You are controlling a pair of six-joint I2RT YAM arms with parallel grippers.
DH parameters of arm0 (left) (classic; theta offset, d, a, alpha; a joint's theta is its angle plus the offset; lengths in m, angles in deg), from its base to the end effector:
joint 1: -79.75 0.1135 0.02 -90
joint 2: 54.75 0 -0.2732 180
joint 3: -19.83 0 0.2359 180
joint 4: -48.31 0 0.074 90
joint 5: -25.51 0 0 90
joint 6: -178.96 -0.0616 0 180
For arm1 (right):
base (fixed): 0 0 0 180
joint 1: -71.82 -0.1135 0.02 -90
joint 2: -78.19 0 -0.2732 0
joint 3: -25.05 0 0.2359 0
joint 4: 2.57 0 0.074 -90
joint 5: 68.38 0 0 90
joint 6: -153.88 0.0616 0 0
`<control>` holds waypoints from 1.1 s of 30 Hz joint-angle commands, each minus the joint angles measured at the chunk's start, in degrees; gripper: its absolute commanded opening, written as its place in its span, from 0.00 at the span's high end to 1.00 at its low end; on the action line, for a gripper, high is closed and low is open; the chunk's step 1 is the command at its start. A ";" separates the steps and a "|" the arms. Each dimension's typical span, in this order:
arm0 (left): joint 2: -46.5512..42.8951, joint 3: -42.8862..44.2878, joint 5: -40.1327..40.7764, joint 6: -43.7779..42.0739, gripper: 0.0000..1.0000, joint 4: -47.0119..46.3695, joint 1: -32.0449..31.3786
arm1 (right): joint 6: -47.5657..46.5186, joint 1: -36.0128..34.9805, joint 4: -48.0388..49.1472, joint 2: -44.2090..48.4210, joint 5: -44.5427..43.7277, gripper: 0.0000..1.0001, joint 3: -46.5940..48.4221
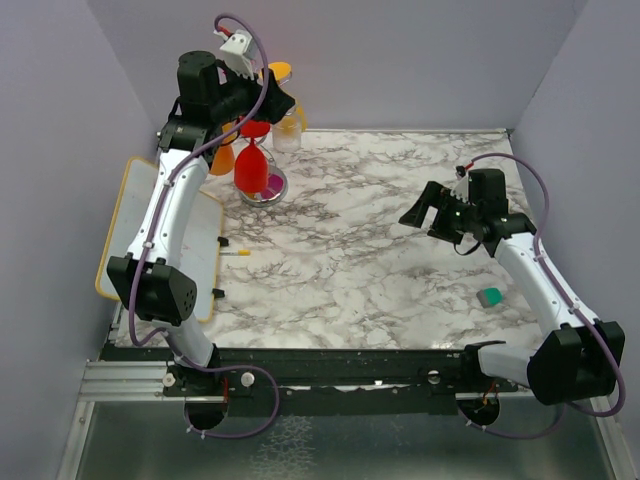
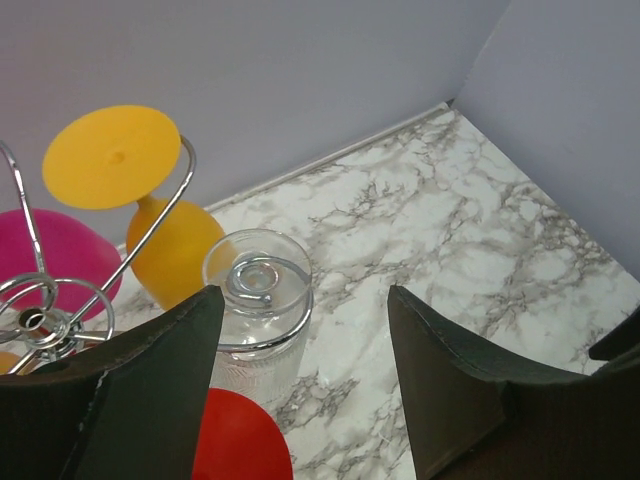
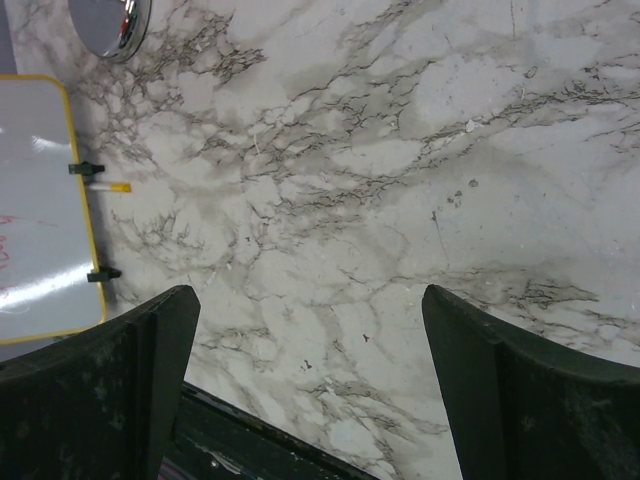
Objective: Take the wine glass off the wine glass rack
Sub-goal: Pick up the wine glass from the wine rack.
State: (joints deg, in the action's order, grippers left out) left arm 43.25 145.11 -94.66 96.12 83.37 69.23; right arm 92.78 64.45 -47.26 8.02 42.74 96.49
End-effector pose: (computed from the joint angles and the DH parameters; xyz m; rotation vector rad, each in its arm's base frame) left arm 0.3815 -0.1023 0.4749 0.4465 1.6761 -0.6761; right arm 0.2537 0.0552 0.2854 0.2566 2.3706 0.7395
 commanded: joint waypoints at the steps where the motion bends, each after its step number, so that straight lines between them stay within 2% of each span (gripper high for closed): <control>1: 0.51 0.11 5.63 2.90 0.31 0.18 -0.20 | 0.62 0.43 0.45 0.99 1.31 0.00 -0.99; 24: 6.16 0.90 7.79 13.08 0.32 0.60 -0.20 | 0.45 0.43 0.06 0.84 0.94 0.00 -0.70; 33: 6.73 -0.09 5.88 16.23 0.50 -0.62 -0.20 | 0.27 0.43 0.00 0.55 0.94 0.00 -0.80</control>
State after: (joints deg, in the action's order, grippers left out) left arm 49.02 145.13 -87.43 109.98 82.58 69.23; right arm 93.00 64.45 -47.22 8.13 42.85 96.19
